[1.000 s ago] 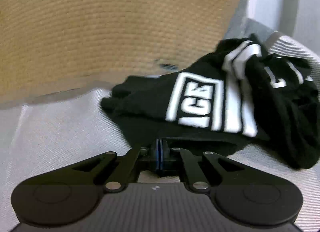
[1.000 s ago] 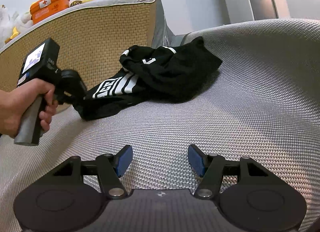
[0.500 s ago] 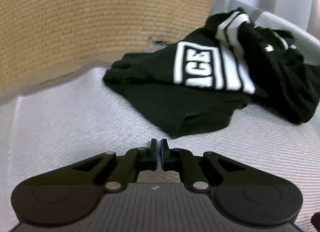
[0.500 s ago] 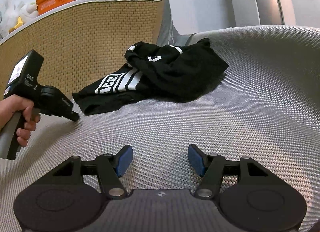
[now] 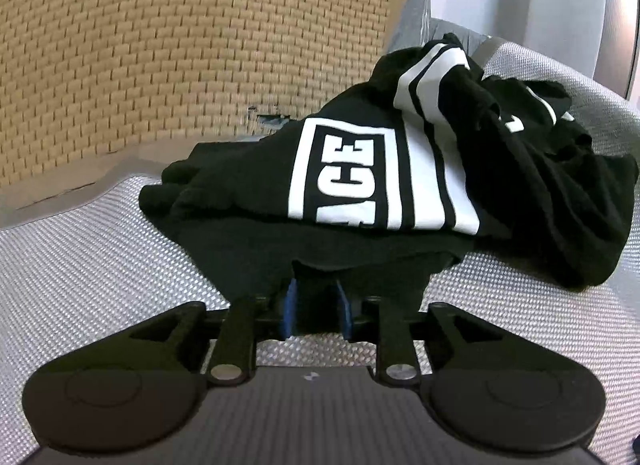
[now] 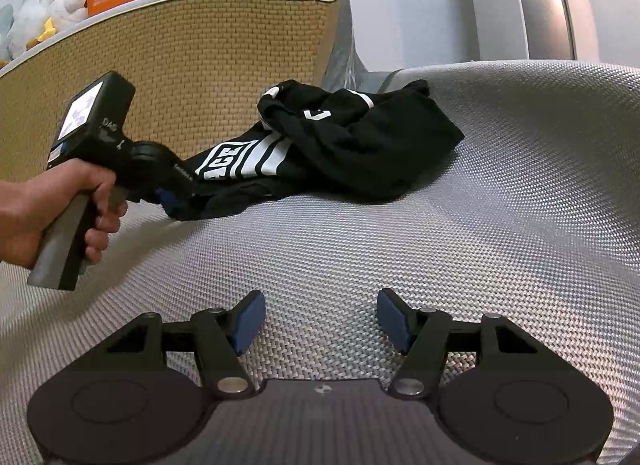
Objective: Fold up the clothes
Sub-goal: 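Hold the shirt hem with the left tool while the right tool moves alongside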
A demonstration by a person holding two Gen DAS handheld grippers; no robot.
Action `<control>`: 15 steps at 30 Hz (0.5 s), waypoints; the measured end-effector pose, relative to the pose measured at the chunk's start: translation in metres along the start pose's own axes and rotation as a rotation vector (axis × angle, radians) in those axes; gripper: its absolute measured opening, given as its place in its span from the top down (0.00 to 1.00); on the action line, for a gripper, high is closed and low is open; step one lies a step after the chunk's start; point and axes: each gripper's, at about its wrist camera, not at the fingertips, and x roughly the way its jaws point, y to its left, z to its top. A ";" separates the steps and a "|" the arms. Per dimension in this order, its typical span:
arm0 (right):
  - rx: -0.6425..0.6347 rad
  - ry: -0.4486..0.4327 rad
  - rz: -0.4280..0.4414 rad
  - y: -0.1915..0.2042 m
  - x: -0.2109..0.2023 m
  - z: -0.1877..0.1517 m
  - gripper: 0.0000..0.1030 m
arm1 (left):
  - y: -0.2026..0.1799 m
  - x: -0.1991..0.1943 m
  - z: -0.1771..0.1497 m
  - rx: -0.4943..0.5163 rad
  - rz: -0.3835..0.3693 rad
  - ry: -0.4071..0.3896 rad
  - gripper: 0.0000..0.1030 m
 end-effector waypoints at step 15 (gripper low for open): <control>-0.056 -0.011 -0.016 0.006 0.004 -0.002 0.30 | -0.013 0.023 -0.005 0.119 0.059 -0.061 0.57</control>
